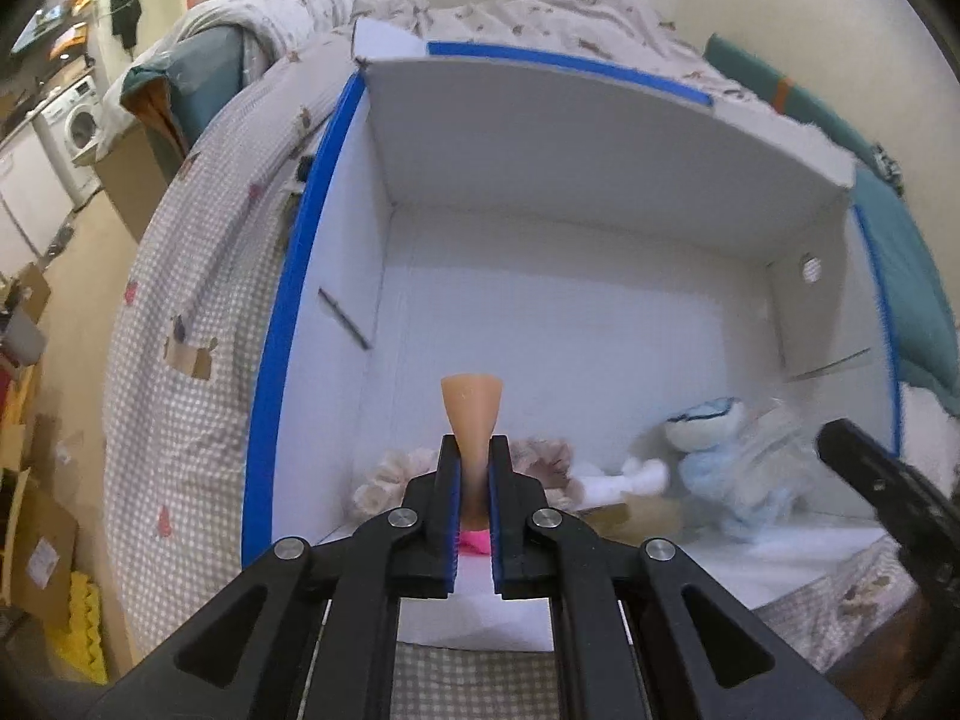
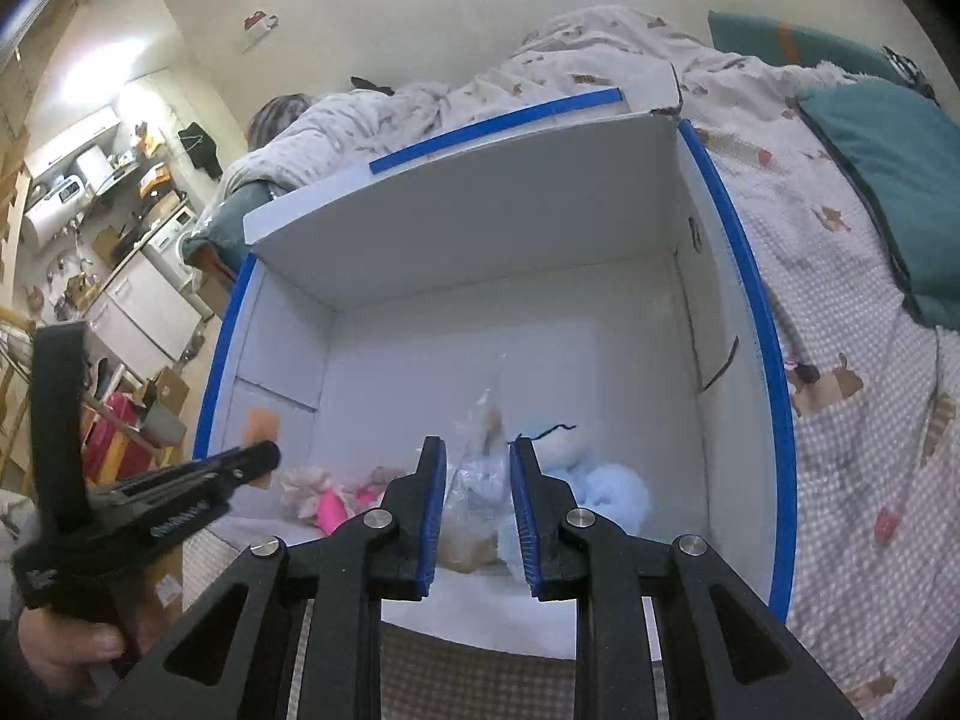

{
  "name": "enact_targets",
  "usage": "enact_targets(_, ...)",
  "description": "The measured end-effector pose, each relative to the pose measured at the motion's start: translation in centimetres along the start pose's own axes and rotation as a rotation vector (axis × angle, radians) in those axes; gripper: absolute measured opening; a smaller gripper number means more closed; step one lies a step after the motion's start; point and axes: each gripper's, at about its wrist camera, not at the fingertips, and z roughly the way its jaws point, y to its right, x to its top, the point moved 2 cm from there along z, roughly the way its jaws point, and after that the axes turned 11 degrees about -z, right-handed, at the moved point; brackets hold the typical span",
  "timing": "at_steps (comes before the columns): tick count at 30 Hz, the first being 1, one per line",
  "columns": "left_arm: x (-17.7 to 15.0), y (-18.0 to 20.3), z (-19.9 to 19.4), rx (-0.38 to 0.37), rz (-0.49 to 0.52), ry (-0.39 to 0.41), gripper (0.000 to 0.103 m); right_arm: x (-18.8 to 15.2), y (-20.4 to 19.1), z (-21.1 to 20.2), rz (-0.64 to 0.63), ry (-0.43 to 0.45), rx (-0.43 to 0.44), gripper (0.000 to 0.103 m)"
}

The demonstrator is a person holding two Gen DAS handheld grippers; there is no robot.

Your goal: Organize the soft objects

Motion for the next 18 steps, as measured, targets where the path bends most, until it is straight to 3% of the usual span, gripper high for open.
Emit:
enact_targets(2,-0.3,-0.1,0.2,0.003,-0.003,-0.008,0.015,-0.2,0.7,0.0,0.021,-0.016,0.006,0.031)
enact_targets(3,-0.4,-0.2,0.2,-0.001,-0.008,-0.012,0.023,0.0,0.9,-0.1,0.028,-0.027,0.009,0.054)
enact_targets(4,-0.5,-0.4,0.1,0.008,-0.015,-0.015,0.028,0.1,0.9,0.1,0.034,-0.032,0.007,0.084)
enact_targets(5,-0.5,-0.5,0.0,0.019,-0.020,-0.014,0.039,0.0,1.0,0.0,0.048,-0.021,0.006,0.090)
enact_targets(6,-0.6,-0.6,-0.2,0.022,-0.023,-0.010,0.049,0.0,1.3,-0.3,0.062,0.000,0.004,0.093)
enact_targets(7,-0.6,-0.7,-0.6,0.020,-0.024,0.002,0.052,0.1,1.5,-0.5,0.072,0.010,0.000,0.094)
enact_targets(10,-0.6,-0.9,-1.9,0.022,-0.011,0.034,0.054,0.4,1.6,-0.7,0.076,0.014,-0.017,0.103)
enact_targets(17,-0.6,-2.3,-6.3,0.015,-0.021,0.143,0.055,0.6,0.9,-4.4,0.043,0.160,-0.073,0.103)
enact_targets(18,-0.7,-2.7,-7.1,0.012,-0.026,0.157,0.063,0.6,0.9,-5.1,0.041,0.176,-0.074,0.103)
